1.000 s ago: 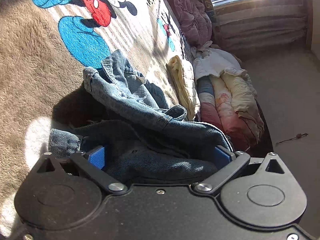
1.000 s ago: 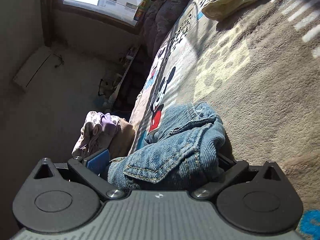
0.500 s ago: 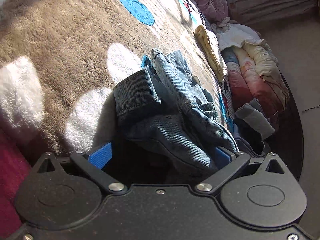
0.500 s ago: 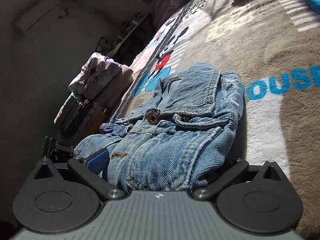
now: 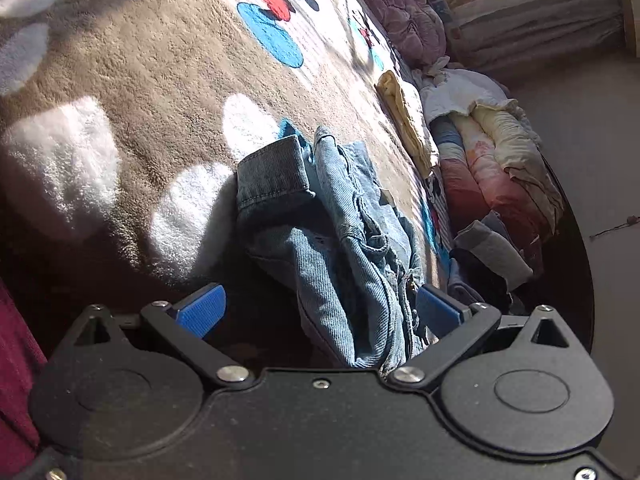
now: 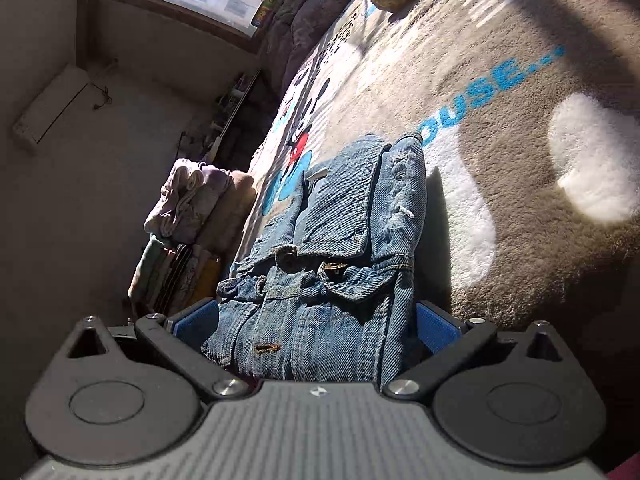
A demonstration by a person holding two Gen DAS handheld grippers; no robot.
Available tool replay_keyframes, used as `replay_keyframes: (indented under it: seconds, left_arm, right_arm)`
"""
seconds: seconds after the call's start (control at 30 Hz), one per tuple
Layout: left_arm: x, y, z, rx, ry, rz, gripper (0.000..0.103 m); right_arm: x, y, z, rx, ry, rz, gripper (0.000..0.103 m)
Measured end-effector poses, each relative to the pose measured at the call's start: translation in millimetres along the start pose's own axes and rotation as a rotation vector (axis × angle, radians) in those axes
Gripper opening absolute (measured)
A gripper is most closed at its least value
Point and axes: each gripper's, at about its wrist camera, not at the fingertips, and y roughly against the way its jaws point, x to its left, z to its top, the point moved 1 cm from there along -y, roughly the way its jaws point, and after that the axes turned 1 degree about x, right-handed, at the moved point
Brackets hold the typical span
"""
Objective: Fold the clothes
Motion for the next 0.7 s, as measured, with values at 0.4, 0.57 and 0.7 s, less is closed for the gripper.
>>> replay_keyframes:
  seconds: [0.4,0.57,0.7]
  left_arm:
    - [-9.5,-62.4,10.4,0.069,-0.095,-0.06,0.071]
    - [-30.7,-65.4,16.9,0.046,-0.222,-0.097,0.038]
    - [-52.6,-65.1,36.3,0.003,-0.318,-0.14,0.035]
  right_arm:
    - [-3.5,-64.2,-1.0,0.005,0.032,-0.056,0.096]
    - [13.5,-66.1,1.8,-0.008,0.081,0.04,0.094]
    - [24.0,-60.0,19.2,-0.101,0.1,0.149,0.094]
